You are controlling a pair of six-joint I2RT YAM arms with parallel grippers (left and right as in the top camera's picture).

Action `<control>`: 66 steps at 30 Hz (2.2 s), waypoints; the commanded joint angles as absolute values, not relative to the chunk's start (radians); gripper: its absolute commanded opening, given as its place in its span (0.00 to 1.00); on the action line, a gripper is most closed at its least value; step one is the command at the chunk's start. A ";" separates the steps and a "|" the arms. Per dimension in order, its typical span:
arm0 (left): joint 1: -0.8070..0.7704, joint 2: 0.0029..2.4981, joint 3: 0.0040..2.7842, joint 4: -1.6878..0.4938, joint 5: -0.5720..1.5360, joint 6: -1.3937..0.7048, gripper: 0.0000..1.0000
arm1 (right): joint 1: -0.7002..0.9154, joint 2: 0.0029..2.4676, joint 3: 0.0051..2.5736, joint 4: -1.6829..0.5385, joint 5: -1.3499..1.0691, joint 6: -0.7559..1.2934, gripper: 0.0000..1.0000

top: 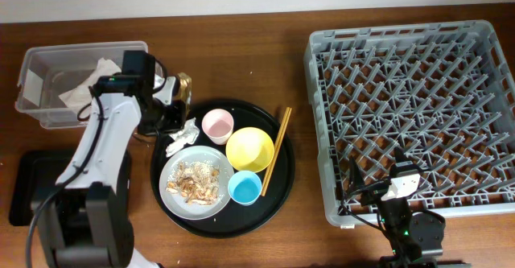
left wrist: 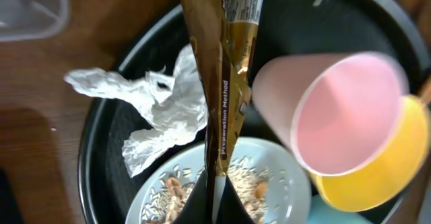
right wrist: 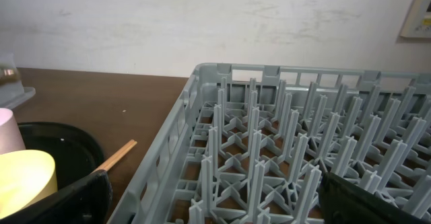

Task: Sort waste into correct bins and load items into the dishwasher rack
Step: 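Carry the sachet to the clear bin and drop it in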

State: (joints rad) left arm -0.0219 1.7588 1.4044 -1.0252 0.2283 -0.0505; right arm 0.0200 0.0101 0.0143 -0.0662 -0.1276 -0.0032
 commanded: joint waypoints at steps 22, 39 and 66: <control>0.252 1.686 1.461 -0.685 -0.095 -0.964 0.05 | 0.013 0.003 0.006 -0.067 -0.123 0.001 0.99; 0.250 1.596 1.462 -0.651 0.362 -0.484 0.58 | 0.013 0.003 0.006 -0.067 -0.123 0.001 0.99; -0.081 1.555 1.448 -1.098 0.130 -0.237 0.67 | 0.013 0.003 0.006 -0.067 -0.123 0.001 0.99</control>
State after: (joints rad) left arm -0.0784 1.5551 1.4548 -1.0931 0.1478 -0.2493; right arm 0.0200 0.0101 0.0143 -0.0662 -0.1276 -0.0032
